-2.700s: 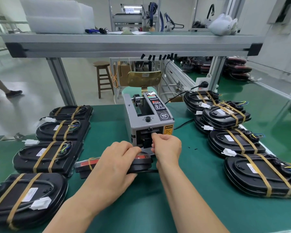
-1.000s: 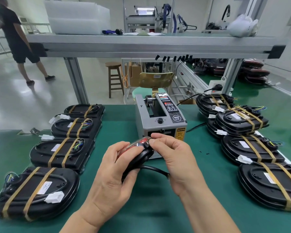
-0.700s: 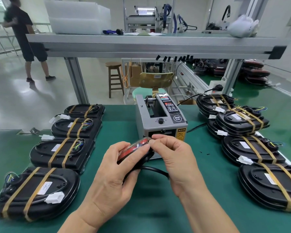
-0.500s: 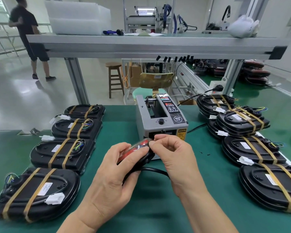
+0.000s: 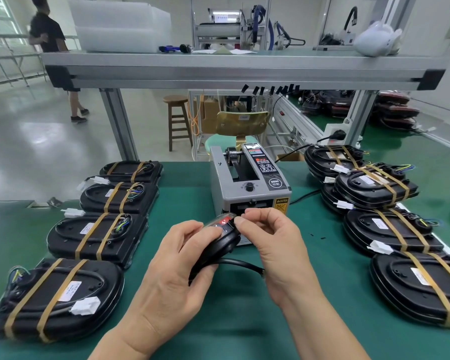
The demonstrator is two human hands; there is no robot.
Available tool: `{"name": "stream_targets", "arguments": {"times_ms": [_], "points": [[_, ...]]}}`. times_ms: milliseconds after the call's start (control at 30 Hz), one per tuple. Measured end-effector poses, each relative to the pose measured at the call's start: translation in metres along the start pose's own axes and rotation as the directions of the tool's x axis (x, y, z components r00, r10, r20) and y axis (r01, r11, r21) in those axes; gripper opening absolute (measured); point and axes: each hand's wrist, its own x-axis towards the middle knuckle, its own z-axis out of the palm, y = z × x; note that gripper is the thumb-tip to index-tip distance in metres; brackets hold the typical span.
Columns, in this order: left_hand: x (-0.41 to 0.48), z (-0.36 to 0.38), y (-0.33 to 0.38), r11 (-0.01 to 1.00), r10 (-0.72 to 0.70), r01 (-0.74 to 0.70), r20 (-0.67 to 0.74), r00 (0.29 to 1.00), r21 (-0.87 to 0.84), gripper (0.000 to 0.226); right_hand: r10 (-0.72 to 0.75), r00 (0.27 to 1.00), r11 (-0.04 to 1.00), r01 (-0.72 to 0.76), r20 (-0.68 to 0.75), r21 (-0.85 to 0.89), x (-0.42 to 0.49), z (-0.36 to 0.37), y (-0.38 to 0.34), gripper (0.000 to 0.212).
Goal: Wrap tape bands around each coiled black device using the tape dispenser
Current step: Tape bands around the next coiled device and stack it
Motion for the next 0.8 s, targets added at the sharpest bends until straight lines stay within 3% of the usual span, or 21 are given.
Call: {"name": "stream_targets", "arguments": {"times_ms": [300,633,800], "points": [[-0.0002,0.0000,-0.0006,1.000,0.007,-0.007,-0.008,1.000,0.000,0.059,-0.018,0.998,1.000,0.018,-0.059,0.000,0.0026,0.0010,0.0008,0.024],[0.0002,-0.0016,0.0009,1.000,-0.001,0.001,-0.011,1.000,-0.013,0.051,-0.001,1.000,0.999,0.002,0.027,-0.039,0.0001,0.0033,-0.0008,0.032],[0.0010,-0.0012,0.0014,1.000,0.022,-0.022,-0.022,1.000,-0.015,0.060,0.039,0.996,0.993,-0.030,0.081,-0.112,0.0020,0.0021,0.0004,0.035]]}}
